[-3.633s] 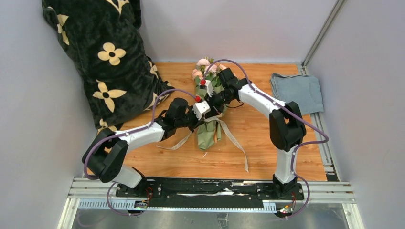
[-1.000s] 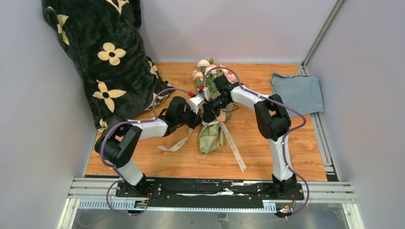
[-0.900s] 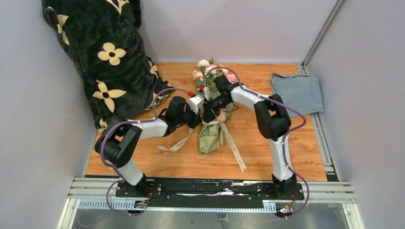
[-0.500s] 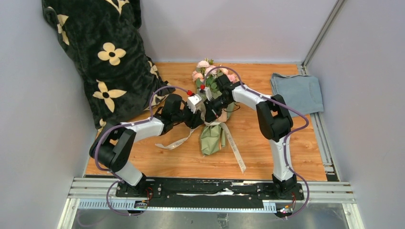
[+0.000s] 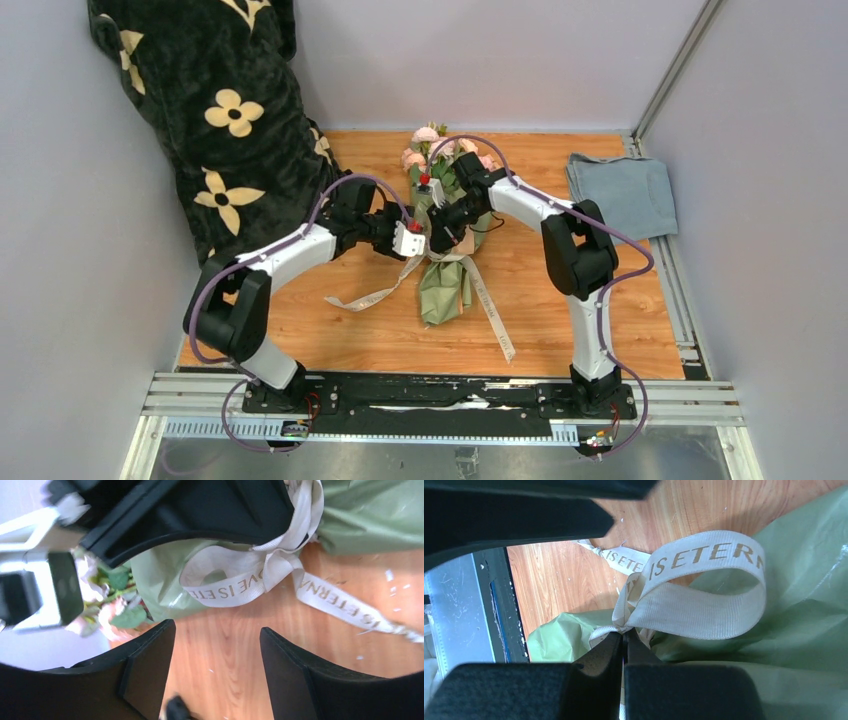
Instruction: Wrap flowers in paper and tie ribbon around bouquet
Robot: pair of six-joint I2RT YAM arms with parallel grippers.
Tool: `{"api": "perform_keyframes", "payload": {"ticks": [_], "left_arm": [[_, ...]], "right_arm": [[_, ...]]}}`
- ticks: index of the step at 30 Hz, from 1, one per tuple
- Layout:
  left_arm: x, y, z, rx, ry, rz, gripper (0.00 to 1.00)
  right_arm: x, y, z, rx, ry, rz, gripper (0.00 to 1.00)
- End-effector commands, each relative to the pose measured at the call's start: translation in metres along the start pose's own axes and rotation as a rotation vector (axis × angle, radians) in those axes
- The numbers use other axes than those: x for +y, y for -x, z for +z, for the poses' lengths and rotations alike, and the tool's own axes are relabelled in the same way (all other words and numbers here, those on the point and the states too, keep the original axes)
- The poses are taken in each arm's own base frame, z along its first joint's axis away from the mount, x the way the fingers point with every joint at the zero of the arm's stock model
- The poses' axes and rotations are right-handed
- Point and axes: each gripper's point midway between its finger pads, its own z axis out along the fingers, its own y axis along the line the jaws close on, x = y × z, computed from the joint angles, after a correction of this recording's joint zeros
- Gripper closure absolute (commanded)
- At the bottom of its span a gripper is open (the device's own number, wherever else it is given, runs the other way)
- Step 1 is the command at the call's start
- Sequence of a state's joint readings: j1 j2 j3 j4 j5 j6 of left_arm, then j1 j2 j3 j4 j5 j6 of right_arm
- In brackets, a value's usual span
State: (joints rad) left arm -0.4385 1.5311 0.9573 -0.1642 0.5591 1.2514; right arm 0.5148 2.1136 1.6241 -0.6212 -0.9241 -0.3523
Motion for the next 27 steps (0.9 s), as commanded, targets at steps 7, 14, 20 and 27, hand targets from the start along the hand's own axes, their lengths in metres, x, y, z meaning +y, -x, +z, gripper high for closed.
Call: {"api": "perform_keyframes", "payload": {"ticks": [7, 14, 20, 27], "left_arm": [[0.028, 0.008, 0.029, -0.111, 0.141, 0.614, 0.27], [0.021, 0.016, 0.035, -0.175, 0.167, 0.727, 0.26], [0.008, 0.004, 0.046, -0.153, 0.097, 0.810, 0.36], [-0.004, -0.011, 0.055, -0.115, -0.012, 0.867, 0.36]], "right_arm": [[0.014, -0.002, -0.005, 0.003, 0.023, -0.013, 1.00], [0.014, -0.001, -0.004, 0.001, 0.031, -0.008, 1.00], [0.014, 0.003, -0.005, -0.005, 0.028, -0.014, 1.00], [0.015, 0.004, -0.005, -0.009, 0.034, -0.018, 1.00]]}}
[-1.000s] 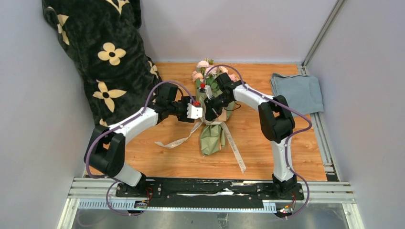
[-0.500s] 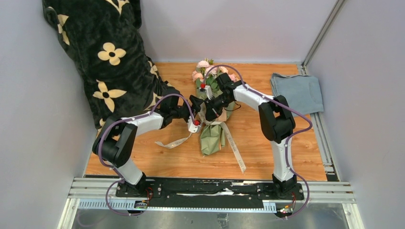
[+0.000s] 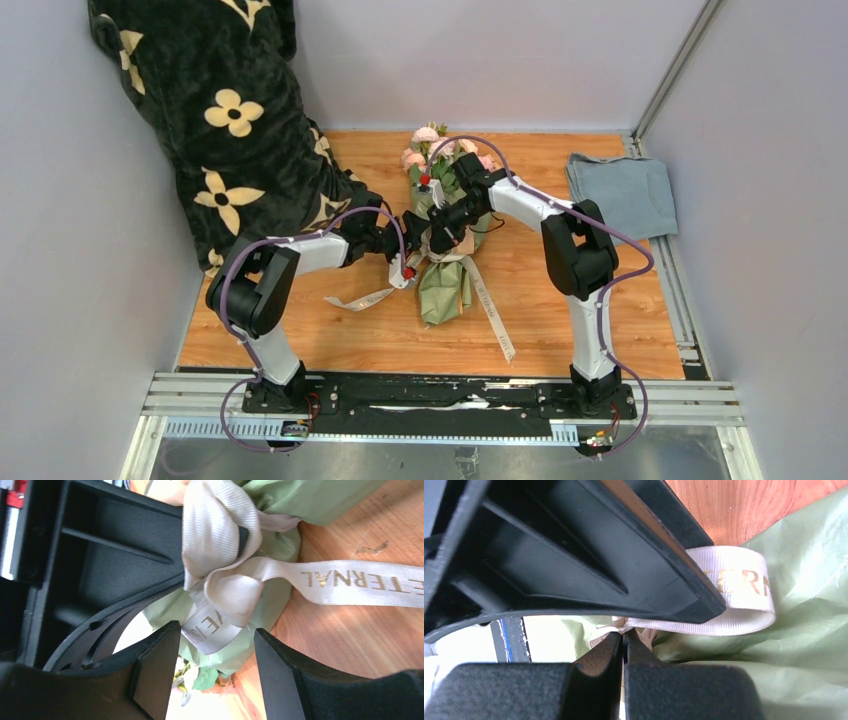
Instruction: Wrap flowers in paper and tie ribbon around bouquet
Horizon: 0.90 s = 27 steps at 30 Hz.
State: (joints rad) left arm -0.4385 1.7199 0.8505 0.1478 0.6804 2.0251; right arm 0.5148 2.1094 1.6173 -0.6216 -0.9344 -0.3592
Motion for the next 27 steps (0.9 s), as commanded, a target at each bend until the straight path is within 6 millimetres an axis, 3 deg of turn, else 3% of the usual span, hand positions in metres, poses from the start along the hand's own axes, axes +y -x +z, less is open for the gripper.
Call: {"api": "perform_keyframes", "payload": {"ticks": [1, 4, 7, 9, 13, 27], "left_arm": [[-0.003, -0.003, 0.003, -0.009, -0.042, 0.082, 0.38], [-0.004, -0.001, 0.004, -0.008, -0.049, 0.084, 0.56], [-0.005, -0.003, 0.002, 0.015, -0.058, 0.072, 0.87], [-0.007, -0.009, -0.003, 0.057, -0.075, 0.056, 1.00], [-0.015, -0.017, -0.020, 0.134, -0.131, -0.022, 1.00], [-0.041, 0.010, -0.044, 0.132, -0.177, -0.141, 1.00]], "right_arm": [[0.013, 0.005, -0.005, -0.007, 0.024, -0.013, 1.00], [0.013, 0.004, -0.005, -0.005, 0.024, -0.014, 1.00], [0.010, 0.003, -0.007, -0.004, 0.009, -0.009, 1.00], [0.006, 0.001, -0.013, -0.003, -0.019, 0.007, 1.00], [-0.004, -0.001, -0.033, -0.004, -0.130, 0.054, 1.00], [-0.028, -0.004, -0.062, 0.016, -0.417, 0.109, 0.98]]}}
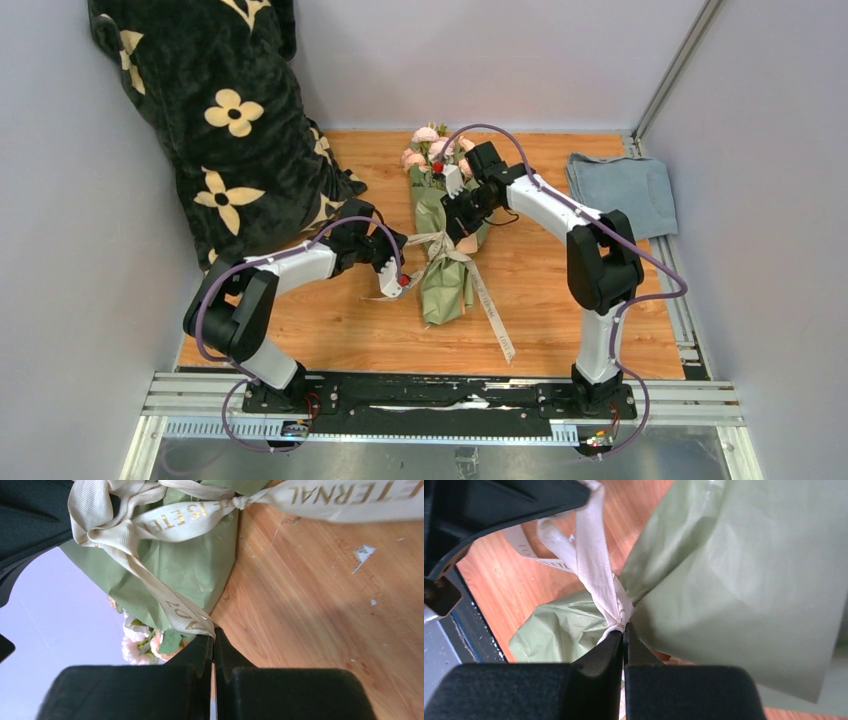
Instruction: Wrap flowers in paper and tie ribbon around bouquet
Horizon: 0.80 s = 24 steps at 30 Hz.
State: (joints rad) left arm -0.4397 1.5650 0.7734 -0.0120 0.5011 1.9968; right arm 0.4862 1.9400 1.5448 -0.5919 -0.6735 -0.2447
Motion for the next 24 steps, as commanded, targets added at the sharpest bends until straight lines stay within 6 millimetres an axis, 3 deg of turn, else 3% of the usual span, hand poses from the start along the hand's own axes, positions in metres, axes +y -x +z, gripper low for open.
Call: {"api": "perform_keyframes", "payload": {"ticks": [1, 7, 10, 13, 20, 24], "left_arm": [[-0.016, 0.005, -0.007, 0.000, -0.044, -0.070, 1.00], [-0.022, 0.013, -0.009, -0.015, -0.038, -0.079, 1.00], [-0.023, 0.013, -0.009, -0.012, -0.035, -0.086, 1.00], [-0.019, 0.012, -0.008, -0.013, -0.020, -0.084, 1.00], [-0.017, 0.015, -0.004, -0.025, -0.010, -0.079, 1.00], [-0.021, 0.017, -0.005, -0.025, -0.019, -0.085, 1.00]], "right_arm": [[-0.021, -0.012, -0.010, 0.046, -0.148, 0.059, 0.98], [-0.031, -0.028, -0.011, 0.098, -0.220, 0.119, 0.99], [-0.038, -0.028, -0.021, 0.112, -0.317, 0.133, 0.96], [-0.031, -0.014, -0.026, 0.073, -0.343, 0.058, 0.94], [0.001, -0.013, -0.003, 0.055, -0.176, 0.002, 0.87], [-0.010, -0.013, -0.009, 0.064, -0.254, 0.012, 0.97]]}}
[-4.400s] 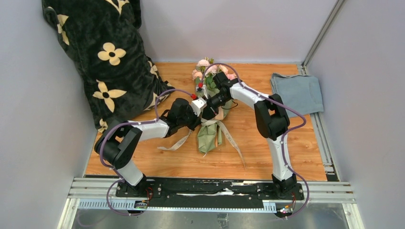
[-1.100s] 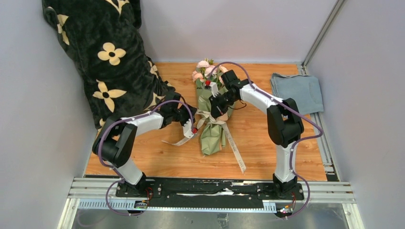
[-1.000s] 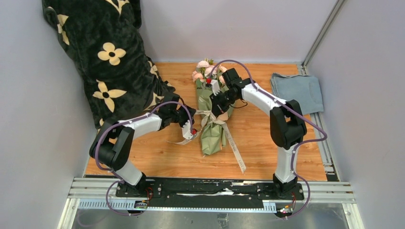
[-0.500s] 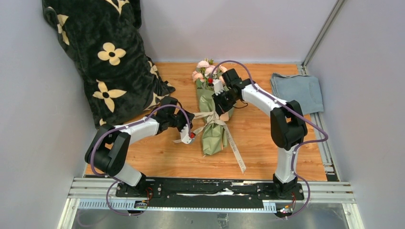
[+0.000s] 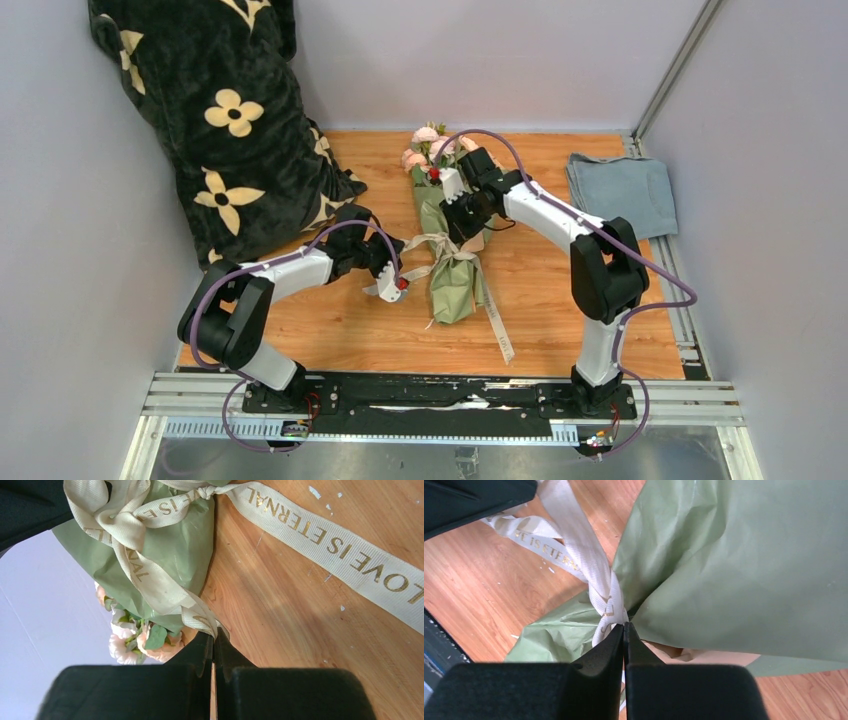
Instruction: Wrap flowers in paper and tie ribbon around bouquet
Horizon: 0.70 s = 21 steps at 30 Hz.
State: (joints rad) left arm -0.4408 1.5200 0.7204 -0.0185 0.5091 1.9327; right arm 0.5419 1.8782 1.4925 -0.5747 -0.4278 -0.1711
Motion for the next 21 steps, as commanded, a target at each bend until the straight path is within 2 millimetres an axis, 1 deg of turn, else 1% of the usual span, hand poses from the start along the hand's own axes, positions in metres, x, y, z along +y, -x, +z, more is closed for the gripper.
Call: {"api": "perform_keyframes", "payload": {"ticks": [1, 3, 5, 7, 10, 15, 16, 17, 19, 20, 21], "left_arm": [[-0.008, 0.005, 0.001, -0.010, -0.009, -0.014, 1.00], [-0.009, 0.006, 0.001, -0.012, -0.009, -0.017, 1.00], [-0.010, 0.006, 0.001, -0.010, -0.011, -0.022, 1.00], [-0.010, 0.005, 0.001, -0.004, -0.012, -0.021, 1.00], [-0.011, 0.005, 0.001, -0.005, -0.013, -0.023, 1.00], [-0.013, 0.005, 0.000, 0.000, -0.017, -0.027, 1.00], [-0.015, 0.005, -0.001, 0.005, -0.022, -0.029, 1.00], [-0.016, 0.004, -0.002, 0.012, -0.028, -0.034, 1.00], [-0.022, 0.002, -0.006, 0.033, -0.047, -0.070, 1.00], [-0.025, 0.002, -0.007, 0.039, -0.057, -0.087, 1.00], [-0.029, 0.001, -0.008, 0.050, -0.071, -0.115, 1.00]], "right_arm": [[-0.007, -0.005, -0.006, 0.023, -0.076, 0.000, 1.00], [-0.031, -0.012, -0.016, 0.066, -0.228, 0.023, 1.00], [-0.045, -0.015, -0.027, 0.081, -0.330, 0.040, 1.00], [-0.048, -0.014, -0.035, 0.067, -0.366, 0.041, 1.00], [-0.046, -0.013, -0.038, 0.047, -0.362, 0.034, 1.00], [-0.058, -0.017, -0.048, 0.046, -0.428, 0.047, 1.00], [-0.061, -0.020, -0.051, 0.047, -0.434, 0.059, 1.00], [-0.071, -0.024, -0.058, 0.049, -0.473, 0.077, 1.00], [-0.082, -0.035, -0.067, 0.037, -0.491, 0.129, 1.00], [-0.084, -0.042, -0.068, 0.036, -0.492, 0.146, 1.00], [-0.084, -0.052, -0.065, 0.037, -0.466, 0.177, 1.00]]}}
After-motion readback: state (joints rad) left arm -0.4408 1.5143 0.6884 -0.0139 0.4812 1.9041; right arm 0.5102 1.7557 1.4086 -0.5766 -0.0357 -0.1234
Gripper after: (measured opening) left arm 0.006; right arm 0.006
